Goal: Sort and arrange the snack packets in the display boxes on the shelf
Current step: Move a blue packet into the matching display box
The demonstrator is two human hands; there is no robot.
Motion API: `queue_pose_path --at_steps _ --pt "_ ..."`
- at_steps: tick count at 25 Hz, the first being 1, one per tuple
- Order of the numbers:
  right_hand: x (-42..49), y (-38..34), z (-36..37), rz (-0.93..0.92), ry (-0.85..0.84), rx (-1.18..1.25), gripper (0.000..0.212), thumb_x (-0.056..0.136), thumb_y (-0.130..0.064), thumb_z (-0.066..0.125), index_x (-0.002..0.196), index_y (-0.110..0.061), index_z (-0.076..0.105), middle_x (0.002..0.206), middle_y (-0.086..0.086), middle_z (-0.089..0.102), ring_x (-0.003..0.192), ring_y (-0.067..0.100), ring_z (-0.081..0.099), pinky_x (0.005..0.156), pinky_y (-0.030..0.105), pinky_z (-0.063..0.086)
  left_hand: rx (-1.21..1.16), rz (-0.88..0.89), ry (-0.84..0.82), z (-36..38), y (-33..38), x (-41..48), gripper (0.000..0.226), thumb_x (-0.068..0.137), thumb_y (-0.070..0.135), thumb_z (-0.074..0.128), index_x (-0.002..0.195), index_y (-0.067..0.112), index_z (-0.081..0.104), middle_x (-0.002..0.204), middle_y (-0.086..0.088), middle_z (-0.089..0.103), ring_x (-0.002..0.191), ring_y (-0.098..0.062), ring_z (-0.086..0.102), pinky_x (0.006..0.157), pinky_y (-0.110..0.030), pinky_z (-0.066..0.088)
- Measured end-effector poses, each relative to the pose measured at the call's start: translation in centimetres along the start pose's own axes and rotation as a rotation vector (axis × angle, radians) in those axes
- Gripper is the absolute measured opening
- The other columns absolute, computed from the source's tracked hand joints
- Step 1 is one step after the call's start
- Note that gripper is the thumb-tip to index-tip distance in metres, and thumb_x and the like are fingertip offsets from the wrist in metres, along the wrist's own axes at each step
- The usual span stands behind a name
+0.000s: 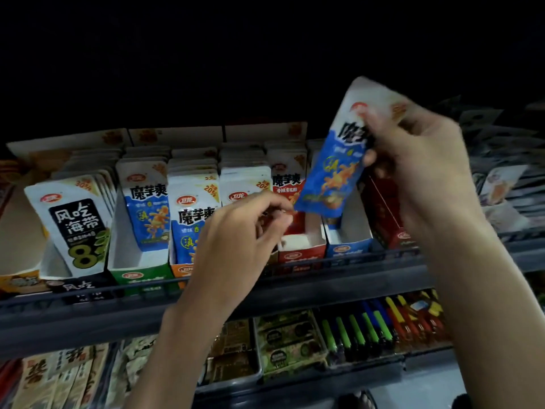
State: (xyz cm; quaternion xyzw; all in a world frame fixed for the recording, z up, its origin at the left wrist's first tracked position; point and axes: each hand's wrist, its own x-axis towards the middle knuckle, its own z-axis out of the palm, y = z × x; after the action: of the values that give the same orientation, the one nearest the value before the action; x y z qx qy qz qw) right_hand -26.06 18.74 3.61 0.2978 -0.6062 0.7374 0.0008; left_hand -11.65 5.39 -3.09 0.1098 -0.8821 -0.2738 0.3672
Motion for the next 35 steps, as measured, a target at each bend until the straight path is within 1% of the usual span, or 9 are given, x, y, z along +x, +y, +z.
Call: queue_pose_path --at_steps 2,6,11,17,20,25,27,30,35 --pt "0.7 0.7 -1.3 -0.049 0.115 -0.002 0.011 0.095 -0.017 0.063 0.097 -0.006 0.064 0.071 0.005 0.059 0.047 0.004 0.049 0.044 0.021 0.033 0.126 0.017 -0.078 1.3 0.0 -0.1 0.017 0.087 0.035 0.065 0.104 0.034 0.067 0.09 0.024 0.065 0.073 0.009 0.054 0.071 -0.017 0.045" --pt "1.4 3.1 -1.9 -0.052 0.197 -0.037 0.015 0.096 -0.014 0.061 0.099 0.0 0.06 0.069 0.007 0.054 0.049 0.006 0.05 0.044 0.019 0.038 0.258 0.039 -0.303 3.4 0.8 0.0 0.037 0.093 0.046 0.055 0.13 0.042 0.05 0.124 0.02 0.058 0.109 -0.004 0.054 0.091 -0.026 0.042" --pt "2.3 4.5 -2.5 -0.043 0.26 0.007 0.009 0.097 -0.012 0.06 0.093 -0.004 0.059 0.069 0.004 0.057 0.051 0.008 0.054 0.046 0.019 0.042 0.371 0.072 -0.42 5.1 1.3 0.3 0.044 0.098 0.045 0.047 0.141 0.04 0.041 0.14 0.013 0.051 0.124 -0.012 0.046 0.104 -0.034 0.033" --pt "1.9 6.1 -2.3 0.015 0.099 -0.239 0.014 0.095 -0.022 0.065 0.096 -0.008 0.066 0.07 0.001 0.068 0.061 0.011 0.064 0.058 0.025 0.053 0.376 0.064 -0.464 5.3 0.9 0.4 0.038 0.099 0.041 0.045 0.137 0.044 0.045 0.137 0.018 0.051 0.121 -0.011 0.044 0.101 -0.034 0.032" --pt "1.5 6.6 -1.7 -0.025 0.034 -0.478 0.016 0.093 -0.025 0.066 0.092 -0.009 0.067 0.077 0.0 0.07 0.065 -0.001 0.065 0.057 0.013 0.049 0.362 0.067 -0.463 5.1 1.0 0.4 0.037 0.1 0.037 0.043 0.137 0.042 0.047 0.133 0.019 0.051 0.118 -0.009 0.043 0.1 -0.032 0.034" --pt "1.9 7.7 -1.1 -0.007 0.019 -0.686 0.014 0.092 -0.02 0.068 0.102 -0.011 0.065 0.088 -0.001 0.066 0.07 -0.005 0.057 0.054 0.002 0.041 0.338 0.058 -0.477 5.1 0.9 0.3 0.037 0.101 0.036 0.043 0.137 0.039 0.048 0.132 0.021 0.05 0.117 -0.008 0.042 0.097 -0.032 0.034" --pt "2.1 8.3 -1.0 0.002 -0.005 -0.802 0.023 0.09 -0.017 0.07 0.11 -0.01 0.062 0.1 0.003 0.066 0.079 0.004 0.059 0.06 0.005 0.042 0.329 0.058 -0.472 5.2 0.8 0.3 0.036 0.1 0.035 0.044 0.136 0.039 0.05 0.131 0.021 0.052 0.114 -0.009 0.043 0.095 -0.032 0.035" --pt "2.0 8.9 -0.5 -0.051 -0.03 -0.926 0.043 0.084 -0.011 0.076 0.121 -0.009 0.053 0.116 0.008 0.057 0.097 0.017 0.057 0.077 0.027 0.05 0.32 0.067 -0.465 5.2 0.8 0.2 0.036 0.099 0.035 0.047 0.134 0.039 0.052 0.129 0.02 0.054 0.112 -0.009 0.044 0.093 -0.032 0.035" --pt "0.5 9.5 0.7 -0.139 -0.077 -1.032 0.069 0.077 0.011 0.071 0.128 -0.02 0.036 0.131 0.004 0.031 0.081 0.009 0.046 0.068 0.026 0.055 0.316 0.055 -0.47 5.1 0.8 0.3 0.037 0.098 0.038 0.049 0.135 0.039 0.051 0.129 0.02 0.056 0.114 -0.01 0.045 0.097 -0.034 0.034"
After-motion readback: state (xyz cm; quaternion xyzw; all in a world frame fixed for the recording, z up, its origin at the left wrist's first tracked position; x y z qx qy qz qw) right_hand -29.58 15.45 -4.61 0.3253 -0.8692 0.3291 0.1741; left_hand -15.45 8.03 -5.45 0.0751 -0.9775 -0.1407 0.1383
